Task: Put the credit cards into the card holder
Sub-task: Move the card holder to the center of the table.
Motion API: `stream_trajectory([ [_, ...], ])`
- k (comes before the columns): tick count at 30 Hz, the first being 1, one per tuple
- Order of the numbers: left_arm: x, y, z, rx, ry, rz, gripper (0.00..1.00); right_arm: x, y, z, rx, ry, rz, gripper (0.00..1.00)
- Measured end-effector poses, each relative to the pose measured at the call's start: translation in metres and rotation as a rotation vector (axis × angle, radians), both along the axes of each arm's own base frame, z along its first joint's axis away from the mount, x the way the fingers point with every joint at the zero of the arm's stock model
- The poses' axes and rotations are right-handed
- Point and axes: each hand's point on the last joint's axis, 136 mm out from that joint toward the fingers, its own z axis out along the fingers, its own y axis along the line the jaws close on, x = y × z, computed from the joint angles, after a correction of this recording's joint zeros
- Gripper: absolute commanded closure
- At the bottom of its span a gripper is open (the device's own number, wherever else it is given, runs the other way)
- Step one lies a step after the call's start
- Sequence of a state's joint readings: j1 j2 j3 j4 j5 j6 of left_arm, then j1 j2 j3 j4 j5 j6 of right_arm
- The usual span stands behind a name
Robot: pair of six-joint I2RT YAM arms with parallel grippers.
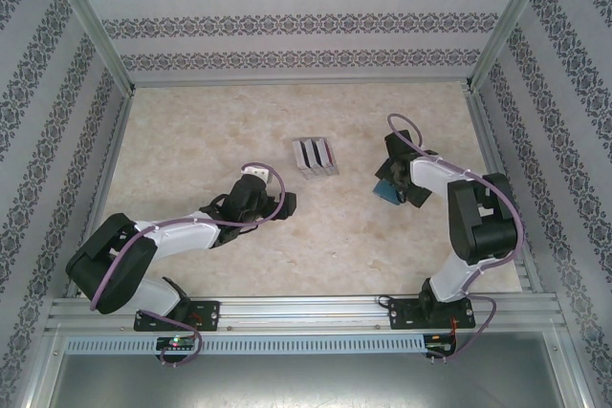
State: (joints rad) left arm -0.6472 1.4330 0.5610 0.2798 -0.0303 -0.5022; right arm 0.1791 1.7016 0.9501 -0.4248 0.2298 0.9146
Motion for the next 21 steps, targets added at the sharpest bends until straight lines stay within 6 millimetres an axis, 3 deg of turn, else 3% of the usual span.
stream_trajectory([
  [2,0.0,0.0,0.0,0.0,0.0,0.0,0.0,0.006,0.004,0.0,0.015,-0.008,0.01,0.03],
  [5,0.0,0.0,0.0,0.0,0.0,0.0,0.0,0.015,0.015,-0.001,0.058,-0.014,0.061,0.16],
  [11,0.0,0.0,0.0,0.0,0.0,0.001,0.0,0.02,0.04,0.001,0.106,-0.009,0.19,0.28],
  [17,0.0,0.0,0.0,-0.011,0.006,0.008,0.0,-0.005,0.072,0.0,0.171,0.045,0.339,0.29],
  [21,-0.002,-0.008,0.002,-0.08,0.018,0.003,0.0,-0.03,0.105,0.004,0.197,0.078,0.467,0.29],
])
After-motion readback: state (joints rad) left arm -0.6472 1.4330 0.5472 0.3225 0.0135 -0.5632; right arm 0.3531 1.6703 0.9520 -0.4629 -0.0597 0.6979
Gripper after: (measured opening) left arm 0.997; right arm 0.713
